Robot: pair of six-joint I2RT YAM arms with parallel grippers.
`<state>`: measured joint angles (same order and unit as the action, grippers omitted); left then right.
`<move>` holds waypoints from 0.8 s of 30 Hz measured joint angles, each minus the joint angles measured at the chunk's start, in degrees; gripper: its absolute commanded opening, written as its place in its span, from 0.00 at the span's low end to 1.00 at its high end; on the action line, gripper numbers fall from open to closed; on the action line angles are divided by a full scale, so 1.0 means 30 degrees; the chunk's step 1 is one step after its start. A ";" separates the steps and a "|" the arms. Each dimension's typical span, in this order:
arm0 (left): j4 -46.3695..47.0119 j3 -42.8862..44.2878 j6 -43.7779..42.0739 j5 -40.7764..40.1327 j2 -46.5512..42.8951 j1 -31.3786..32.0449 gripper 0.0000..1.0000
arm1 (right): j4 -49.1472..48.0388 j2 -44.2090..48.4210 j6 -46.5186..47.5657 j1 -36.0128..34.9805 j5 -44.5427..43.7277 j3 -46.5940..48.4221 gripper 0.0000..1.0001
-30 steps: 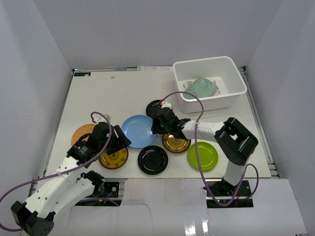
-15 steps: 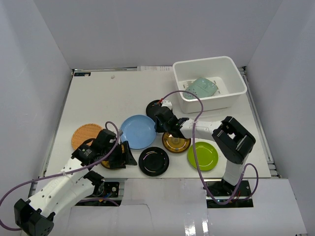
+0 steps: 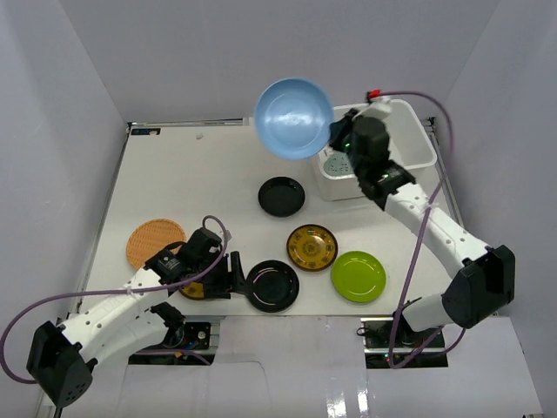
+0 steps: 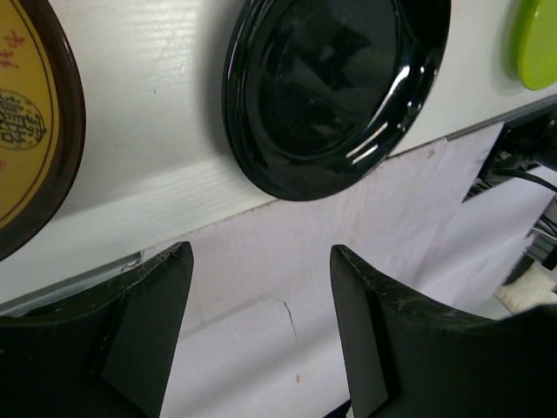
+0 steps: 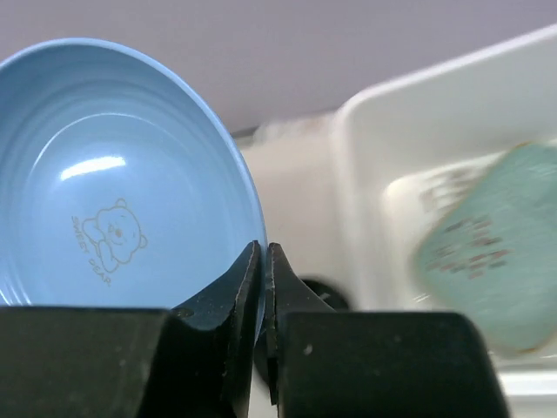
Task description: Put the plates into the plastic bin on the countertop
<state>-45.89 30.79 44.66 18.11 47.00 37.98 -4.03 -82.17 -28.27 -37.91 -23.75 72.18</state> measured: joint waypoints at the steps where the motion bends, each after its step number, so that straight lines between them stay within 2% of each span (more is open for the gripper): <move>1: 0.0240 0.0000 0.0138 -0.0350 0.0291 0.0299 0.74 | 0.0007 0.0233 0.0095 0.1501 0.0036 0.0219 0.08; 4: 0.0991 0.0000 0.0474 -0.1275 0.1188 0.1064 0.74 | 0.0211 0.0270 0.0328 0.5413 -0.0109 0.0532 0.08; 7: 0.1741 0.0000 0.0787 -0.2266 0.2302 0.1829 0.74 | 0.0911 -0.0379 0.0670 0.8029 -0.0022 0.0539 0.08; 15: 0.3475 -0.0124 0.1443 -0.4291 0.5595 0.3490 0.72 | 0.2630 -0.3949 0.1319 1.1140 0.1392 0.0787 0.08; 17: 0.3993 -0.0095 0.1574 -0.4437 0.6186 0.3592 0.70 | 0.3104 -0.4568 0.1508 1.1395 0.1610 0.0845 0.12; 18: 0.4291 -0.0095 0.1625 -0.4444 0.6295 0.3599 0.68 | 0.3322 -0.4787 0.1574 1.1431 0.1749 0.0889 0.16; 19: 0.4619 -0.0095 0.1661 -0.4510 0.6404 0.3606 0.66 | 0.3461 -0.4903 0.1588 1.1431 0.1989 0.0889 0.36; 21: 0.5224 -0.0095 0.1851 -0.4590 0.6681 0.3636 0.61 | 0.3592 -0.4911 0.1523 1.1380 0.2441 0.0889 0.54; 22: 0.5523 -0.0102 0.1931 -0.4648 0.6768 0.3650 0.56 | 0.3577 -0.4801 0.1581 1.1366 0.2681 0.0889 0.66; 24: 0.6098 -0.0204 0.2098 -0.4852 0.6958 0.3657 0.52 | 0.3643 -0.4488 0.1566 1.1315 0.3228 0.0889 0.74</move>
<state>-27.59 30.17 50.96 3.55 67.88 48.95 6.90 -95.64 -23.57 -3.97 -14.06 74.85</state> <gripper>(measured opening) 0.547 0.676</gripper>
